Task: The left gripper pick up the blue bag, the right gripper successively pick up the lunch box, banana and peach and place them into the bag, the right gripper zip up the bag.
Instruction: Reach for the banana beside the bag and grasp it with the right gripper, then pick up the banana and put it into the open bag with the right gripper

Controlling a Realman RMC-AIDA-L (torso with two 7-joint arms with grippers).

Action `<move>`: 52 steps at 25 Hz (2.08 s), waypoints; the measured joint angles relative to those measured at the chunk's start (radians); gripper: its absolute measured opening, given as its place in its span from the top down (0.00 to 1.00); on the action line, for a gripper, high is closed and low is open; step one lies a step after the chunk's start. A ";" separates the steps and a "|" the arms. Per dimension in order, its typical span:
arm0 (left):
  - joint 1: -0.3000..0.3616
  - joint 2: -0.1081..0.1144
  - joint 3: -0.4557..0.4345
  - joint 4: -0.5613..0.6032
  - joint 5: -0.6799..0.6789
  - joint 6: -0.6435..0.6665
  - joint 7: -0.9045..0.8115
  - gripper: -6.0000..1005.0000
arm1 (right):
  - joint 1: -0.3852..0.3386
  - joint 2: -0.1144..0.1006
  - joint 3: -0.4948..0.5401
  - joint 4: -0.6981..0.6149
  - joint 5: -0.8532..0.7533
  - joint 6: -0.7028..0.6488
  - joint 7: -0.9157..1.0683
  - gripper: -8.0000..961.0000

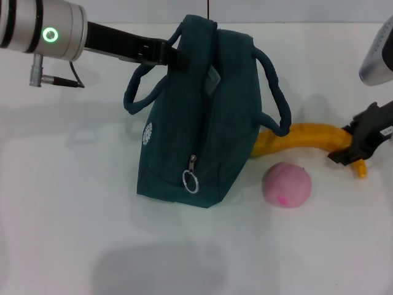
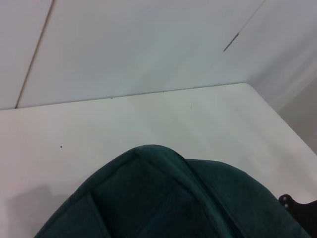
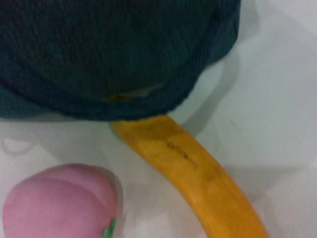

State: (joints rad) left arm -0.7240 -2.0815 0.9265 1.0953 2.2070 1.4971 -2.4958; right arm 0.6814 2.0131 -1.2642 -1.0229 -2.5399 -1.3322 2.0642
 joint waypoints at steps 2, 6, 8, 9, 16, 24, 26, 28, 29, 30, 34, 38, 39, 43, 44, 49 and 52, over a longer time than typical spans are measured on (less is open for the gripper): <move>0.000 0.000 0.000 0.000 0.000 0.000 0.000 0.94 | 0.003 -0.001 0.000 0.010 -0.007 0.001 0.007 0.24; 0.000 0.000 0.000 0.000 0.000 0.001 0.000 0.94 | 0.002 -0.002 0.001 0.012 -0.007 0.005 0.013 0.37; 0.001 0.000 0.000 0.000 0.000 0.002 0.000 0.95 | -0.002 -0.002 0.004 0.008 -0.008 0.010 0.014 0.43; 0.001 -0.001 0.000 0.000 0.000 0.003 0.000 0.95 | -0.004 -0.003 0.007 0.007 -0.008 0.013 0.014 0.46; 0.003 -0.001 -0.001 0.000 -0.001 0.004 -0.001 0.95 | -0.035 -0.009 0.104 -0.009 -0.008 0.033 0.007 0.52; 0.012 0.000 0.000 0.000 0.001 0.006 -0.003 0.95 | -0.244 0.007 0.115 -0.274 0.033 0.273 -0.079 0.52; 0.024 0.004 0.000 0.000 0.002 0.008 -0.005 0.95 | -0.283 0.010 0.075 -0.318 0.077 0.378 -0.133 0.52; 0.026 0.006 0.000 0.000 0.003 0.009 -0.007 0.95 | -0.315 0.011 0.021 -0.349 0.110 0.485 -0.191 0.52; 0.024 0.006 0.000 0.000 0.004 0.009 -0.008 0.95 | -0.325 0.011 -0.010 -0.357 0.118 0.537 -0.219 0.52; 0.022 0.008 0.000 0.001 0.004 0.009 -0.011 0.95 | -0.325 0.011 -0.047 -0.359 0.118 0.598 -0.251 0.52; 0.011 0.018 -0.003 0.012 0.000 0.010 -0.034 0.95 | -0.305 0.010 -0.177 -0.348 0.116 0.758 -0.336 0.52; -0.013 0.028 -0.004 0.010 -0.002 0.010 -0.060 0.95 | -0.292 0.010 -0.275 -0.340 0.117 0.887 -0.420 0.52; -0.016 0.028 -0.004 0.012 -0.002 0.010 -0.062 0.95 | -0.291 0.010 -0.286 -0.340 0.118 0.900 -0.428 0.52; -0.022 0.031 -0.005 0.015 -0.003 0.009 -0.071 0.95 | -0.275 0.010 -0.351 -0.338 0.120 0.985 -0.459 0.52; -0.023 0.032 -0.005 0.015 -0.003 0.009 -0.072 0.95 | -0.272 0.010 -0.361 -0.337 0.121 1.001 -0.461 0.52; -0.026 0.036 -0.005 0.015 -0.003 0.009 -0.072 0.95 | -0.260 0.006 -0.419 -0.336 0.125 1.052 -0.463 0.52; -0.027 0.038 -0.005 0.015 -0.003 0.009 -0.072 0.95 | -0.255 0.006 -0.437 -0.353 0.146 1.014 -0.463 0.52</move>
State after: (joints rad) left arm -0.7512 -2.0435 0.9219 1.1106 2.2042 1.5063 -2.5679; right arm 0.4262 2.0195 -1.7015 -1.3755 -2.3942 -0.3186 1.6013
